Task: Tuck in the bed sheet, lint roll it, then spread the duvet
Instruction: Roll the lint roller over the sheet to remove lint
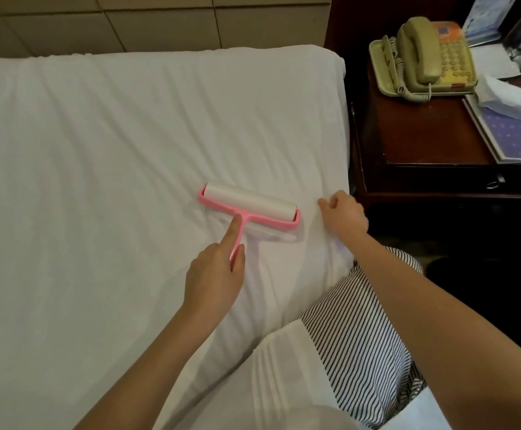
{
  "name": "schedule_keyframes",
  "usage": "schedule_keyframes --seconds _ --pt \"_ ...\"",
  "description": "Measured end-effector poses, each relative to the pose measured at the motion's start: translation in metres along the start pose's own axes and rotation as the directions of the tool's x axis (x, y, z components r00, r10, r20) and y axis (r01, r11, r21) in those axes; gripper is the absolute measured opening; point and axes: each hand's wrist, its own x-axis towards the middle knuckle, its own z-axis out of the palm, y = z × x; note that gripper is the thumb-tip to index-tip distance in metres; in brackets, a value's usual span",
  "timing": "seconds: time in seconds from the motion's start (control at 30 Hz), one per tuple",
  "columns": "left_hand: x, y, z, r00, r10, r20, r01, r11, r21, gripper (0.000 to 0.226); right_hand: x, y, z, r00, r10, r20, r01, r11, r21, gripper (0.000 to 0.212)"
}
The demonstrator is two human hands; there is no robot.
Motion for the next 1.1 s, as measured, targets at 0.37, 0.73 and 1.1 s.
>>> schedule_keyframes --seconds 0.37,0.73,1.1 --pt "-0.001 0.009 -0.024 0.992 0.006 0.128 -0.039 0.965 0.260 0.053 0.001 0.007 0.001 0.979 -0.038 -0.201 0.051 0.997 0.064 0.029" --pt "0.105 0.038 0.004 0.986 0.099 0.134 -0.118 0.983 0.141 0.053 0.010 0.012 0.008 0.994 0.109 -0.031 -0.081 0.874 0.480 0.036" --pt "0.080 -0.002 -0.020 0.953 0.215 0.214 -0.261 0.941 0.217 0.055 -0.014 0.002 0.008 0.997 0.066 -0.036 -0.062 0.993 0.103 0.027"
